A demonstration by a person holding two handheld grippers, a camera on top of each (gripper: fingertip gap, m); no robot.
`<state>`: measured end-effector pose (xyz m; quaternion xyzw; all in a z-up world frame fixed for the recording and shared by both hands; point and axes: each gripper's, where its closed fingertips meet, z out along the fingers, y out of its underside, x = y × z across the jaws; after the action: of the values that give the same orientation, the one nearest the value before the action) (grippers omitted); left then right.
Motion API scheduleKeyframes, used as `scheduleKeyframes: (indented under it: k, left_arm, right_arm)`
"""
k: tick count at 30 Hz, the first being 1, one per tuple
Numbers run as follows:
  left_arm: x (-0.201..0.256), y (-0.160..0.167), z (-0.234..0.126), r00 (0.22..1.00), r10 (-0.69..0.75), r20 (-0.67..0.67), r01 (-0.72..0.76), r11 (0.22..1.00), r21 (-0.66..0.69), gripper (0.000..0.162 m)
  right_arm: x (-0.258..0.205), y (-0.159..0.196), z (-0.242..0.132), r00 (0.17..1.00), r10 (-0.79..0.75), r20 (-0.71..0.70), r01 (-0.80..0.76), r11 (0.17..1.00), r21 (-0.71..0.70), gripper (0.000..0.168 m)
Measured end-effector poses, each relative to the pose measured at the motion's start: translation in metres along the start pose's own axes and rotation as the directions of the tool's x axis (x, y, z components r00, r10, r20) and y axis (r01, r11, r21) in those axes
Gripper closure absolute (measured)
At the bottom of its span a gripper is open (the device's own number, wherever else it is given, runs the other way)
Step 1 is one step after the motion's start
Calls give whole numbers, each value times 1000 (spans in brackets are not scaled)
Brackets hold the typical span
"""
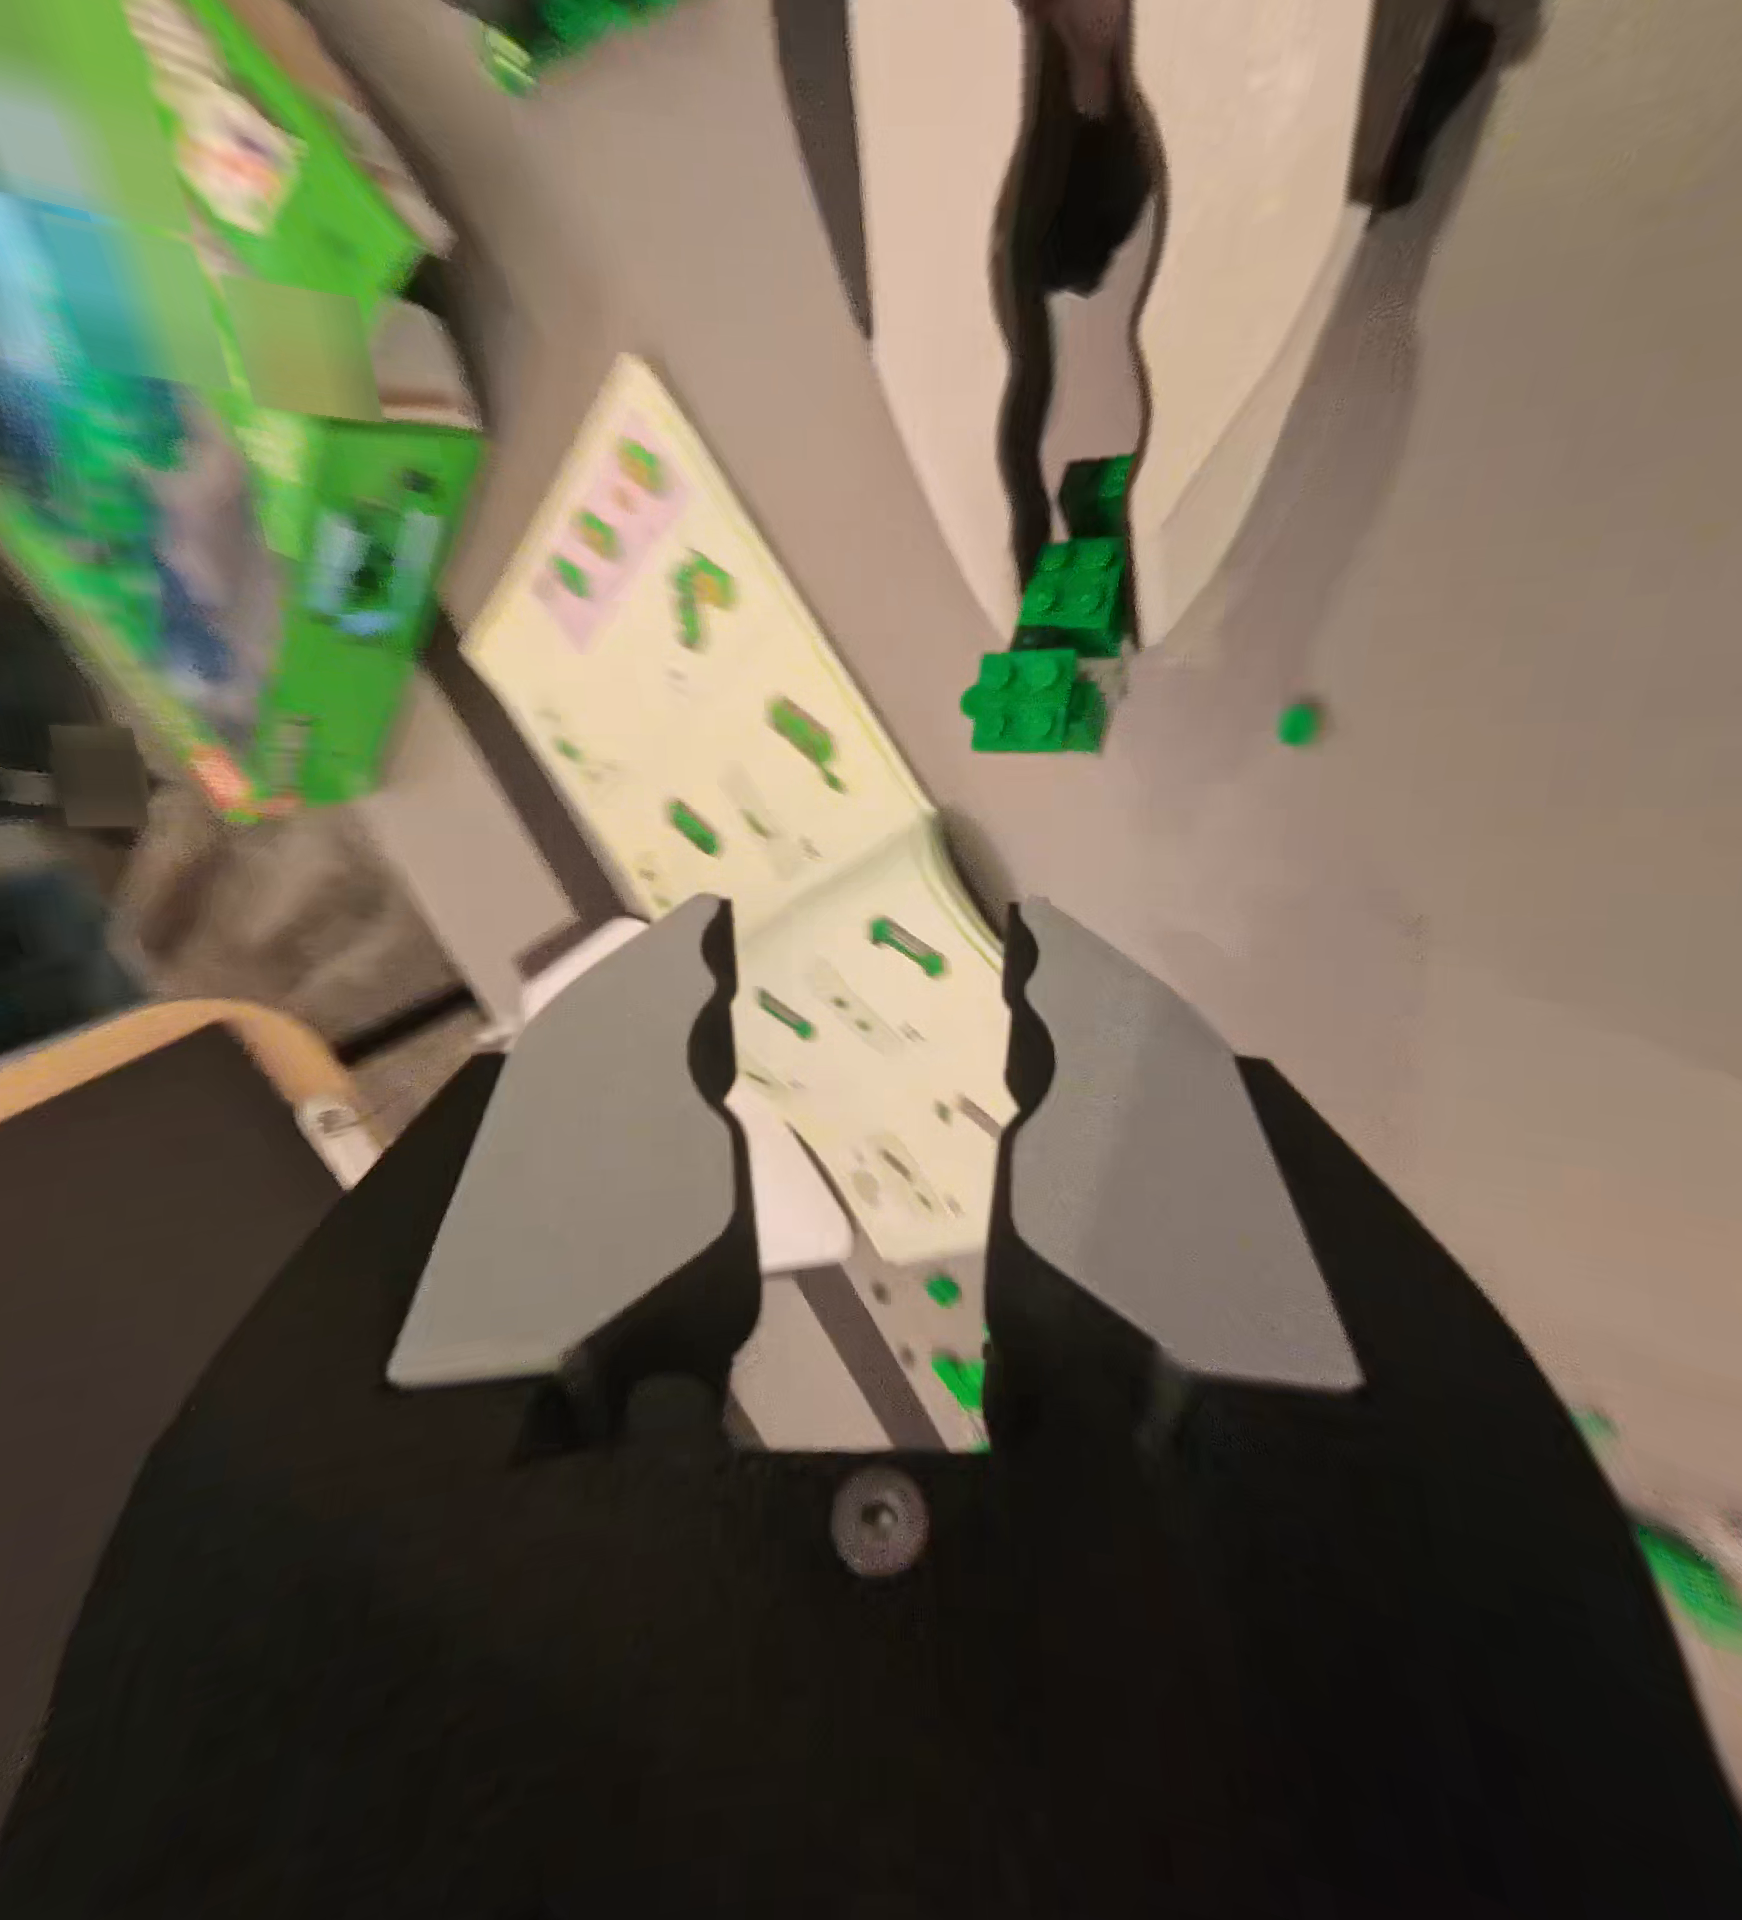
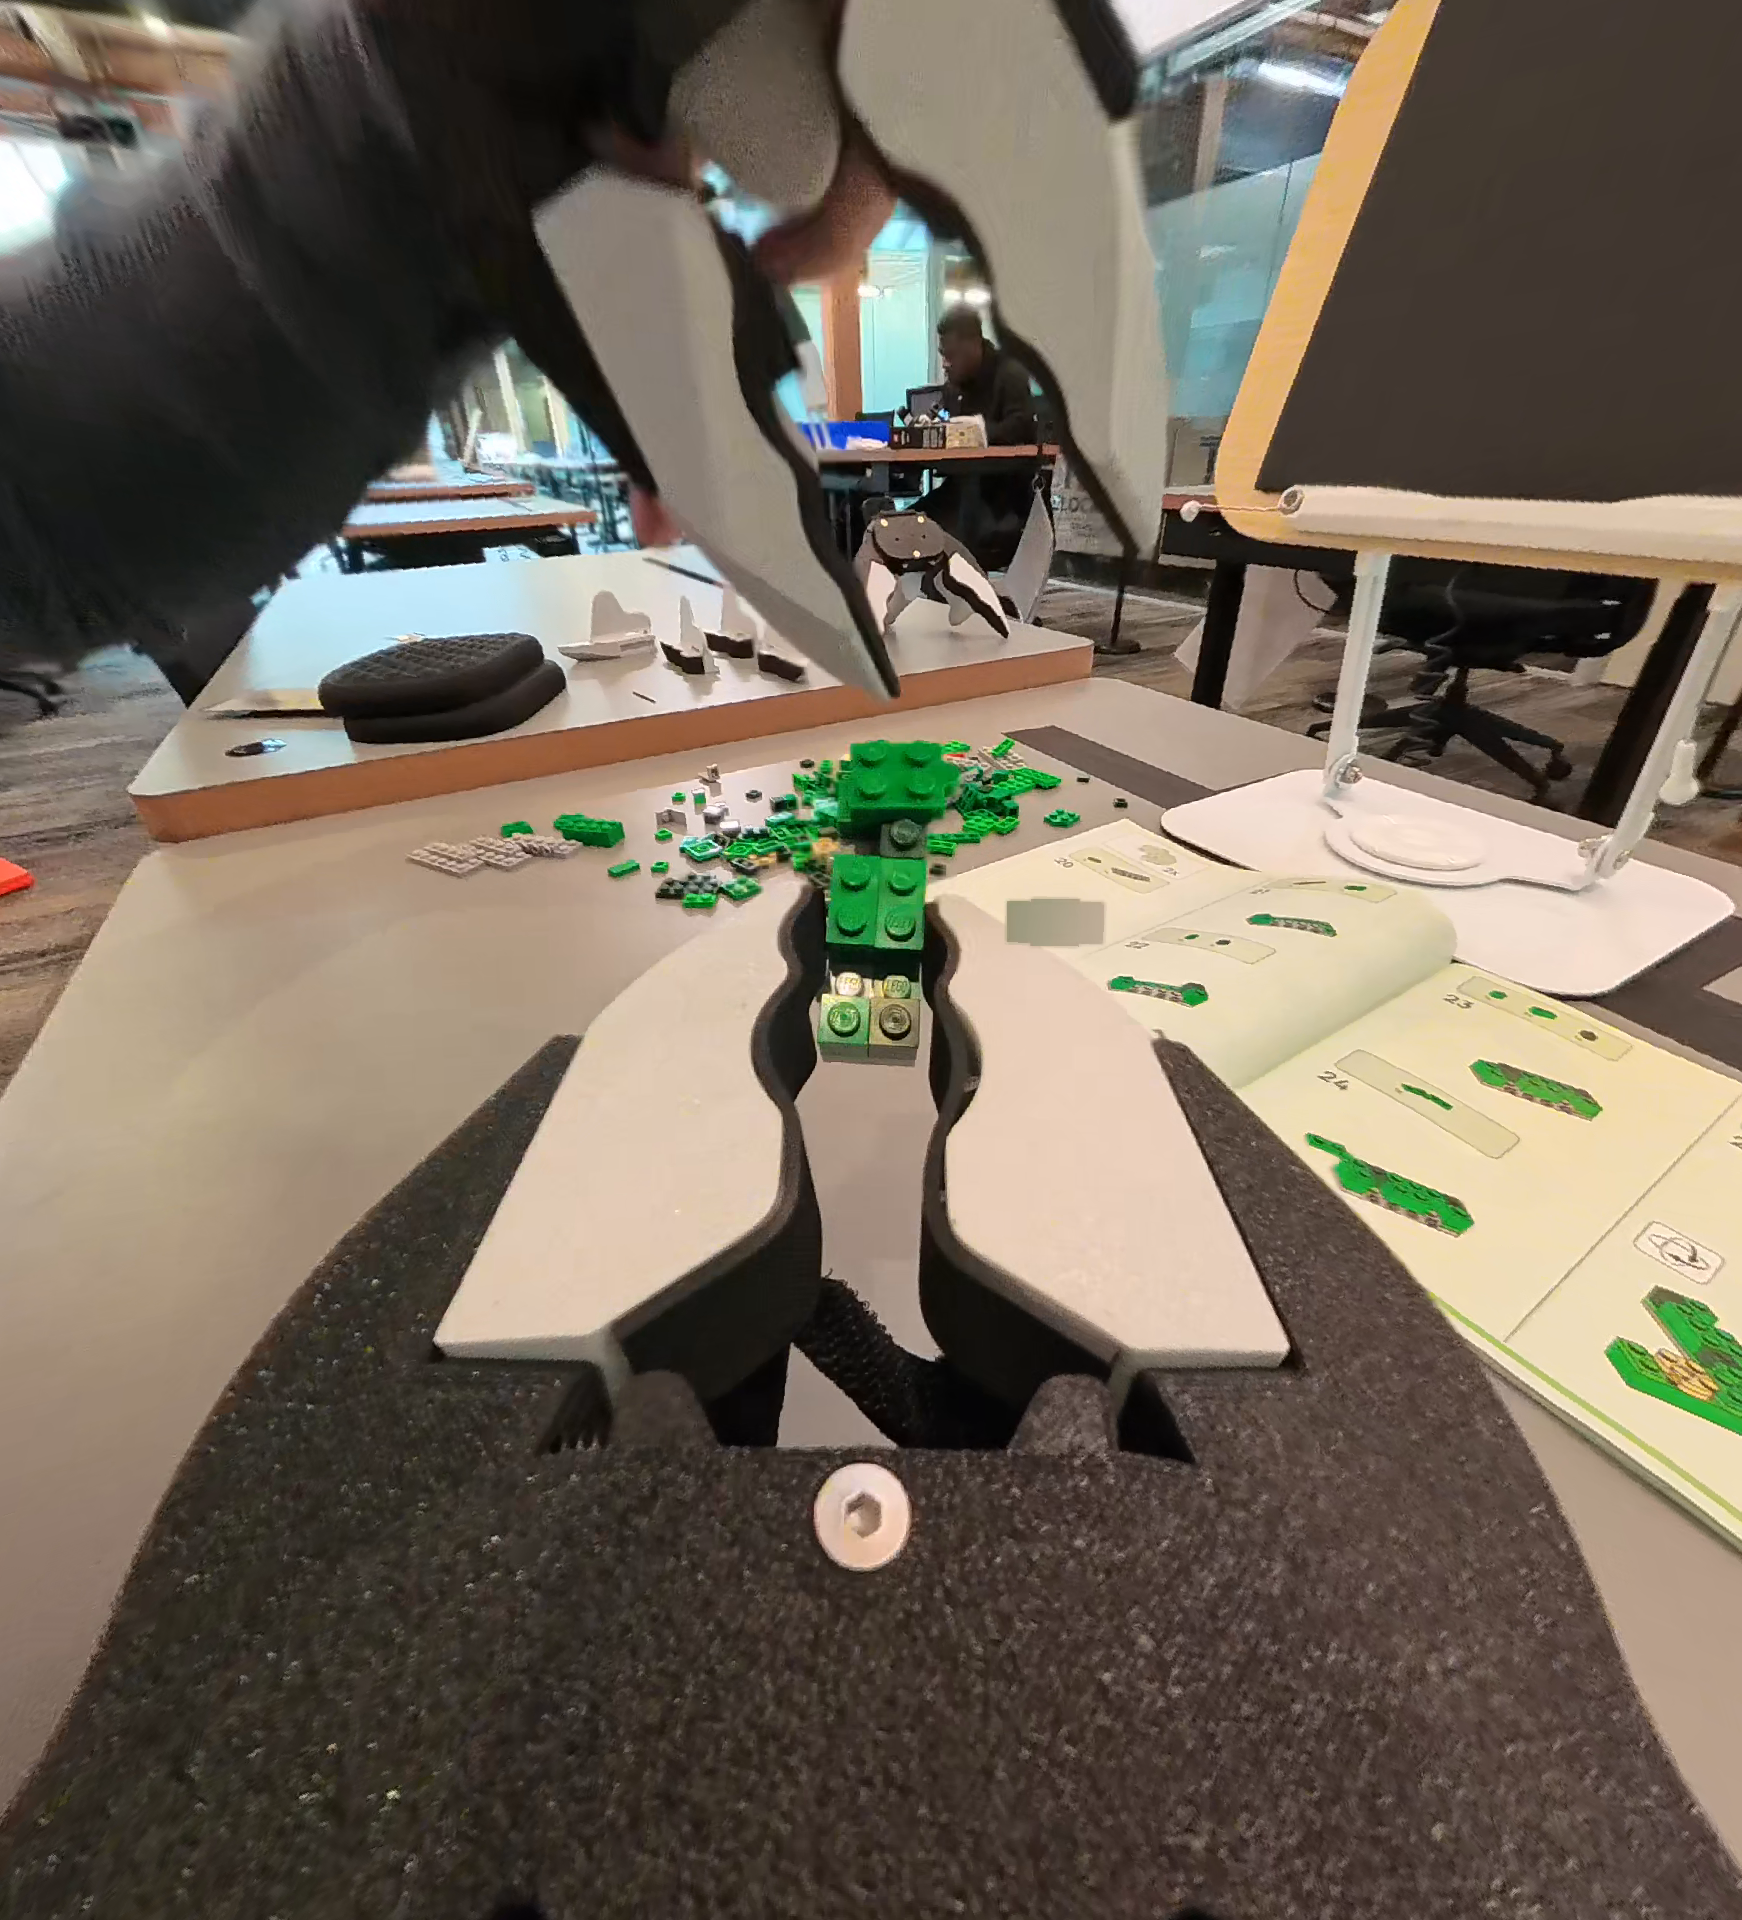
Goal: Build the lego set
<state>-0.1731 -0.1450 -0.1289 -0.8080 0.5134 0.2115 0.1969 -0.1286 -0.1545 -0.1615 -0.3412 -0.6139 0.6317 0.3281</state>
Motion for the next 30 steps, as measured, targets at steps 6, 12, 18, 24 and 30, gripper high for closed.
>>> scheduleKeyframes:
  k: [6,12,18,24,30]
  left_arm:
    - [16,-5,-3,819,101,565,-209,969,129,102]
    - [27,-21,6,682,206,702,-291,957,3,97]
    - [34,-29,21,684,278,675,-358,934,-22,117]
    - [36,-31,23,703,293,649,-379,926,-8,135]
    - [41,-32,22,750,285,597,-379,925,35,137]
  right_arm:
    - [-4,1,2,1000,14,18,-13,1000,-21,151]
    - [-6,8,6,999,20,29,-18,999,-50,151]
    - [-8,11,7,999,24,40,-22,998,-65,151]
    - [-10,11,7,998,41,56,-37,997,-65,151]
    - [-15,13,6,982,139,131,-127,987,-95,151]
